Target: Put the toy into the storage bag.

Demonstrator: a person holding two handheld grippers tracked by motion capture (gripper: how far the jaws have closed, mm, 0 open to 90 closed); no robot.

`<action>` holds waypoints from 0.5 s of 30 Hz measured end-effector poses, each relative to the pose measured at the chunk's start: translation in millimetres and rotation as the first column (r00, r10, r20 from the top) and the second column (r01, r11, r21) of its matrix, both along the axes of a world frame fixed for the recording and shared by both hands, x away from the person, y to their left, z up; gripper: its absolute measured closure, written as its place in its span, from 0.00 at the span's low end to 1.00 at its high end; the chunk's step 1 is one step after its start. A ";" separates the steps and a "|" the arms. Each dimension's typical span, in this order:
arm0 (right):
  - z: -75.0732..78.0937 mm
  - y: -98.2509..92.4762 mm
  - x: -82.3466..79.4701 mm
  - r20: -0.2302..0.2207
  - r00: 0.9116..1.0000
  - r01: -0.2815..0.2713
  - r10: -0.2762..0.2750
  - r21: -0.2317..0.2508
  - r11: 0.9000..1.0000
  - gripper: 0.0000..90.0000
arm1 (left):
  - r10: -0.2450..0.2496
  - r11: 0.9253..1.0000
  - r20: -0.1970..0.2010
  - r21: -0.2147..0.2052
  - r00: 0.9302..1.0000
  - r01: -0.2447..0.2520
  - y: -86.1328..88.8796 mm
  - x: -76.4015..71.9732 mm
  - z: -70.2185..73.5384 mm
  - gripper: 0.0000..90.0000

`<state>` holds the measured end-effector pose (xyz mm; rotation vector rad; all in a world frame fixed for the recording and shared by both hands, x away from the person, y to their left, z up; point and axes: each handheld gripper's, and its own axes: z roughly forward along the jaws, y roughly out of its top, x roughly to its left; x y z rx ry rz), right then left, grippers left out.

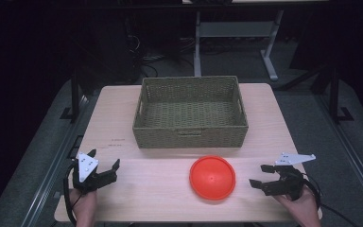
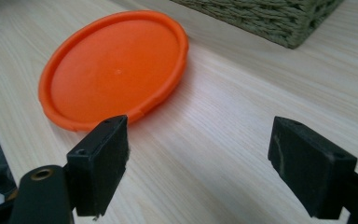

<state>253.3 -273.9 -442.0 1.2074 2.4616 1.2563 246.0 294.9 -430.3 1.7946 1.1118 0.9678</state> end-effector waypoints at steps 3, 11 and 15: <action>2.1 2.7 0.2 0.004 1.000 -0.006 0.006 0.013 1.000 0.22 | 0.004 1.000 0.003 -0.005 1.000 -0.004 0.9 -0.5 0.0 0.14; 9.5 16.7 16.4 -0.029 0.998 -0.054 0.056 0.044 0.998 0.23 | 0.015 1.000 0.007 -0.021 1.000 -0.015 4.4 0.0 0.1 0.14; 11.5 23.9 22.8 -0.044 0.997 -0.061 0.062 0.037 0.997 0.23 | 0.007 1.000 0.005 -0.011 1.000 -0.007 1.9 0.2 0.0 0.14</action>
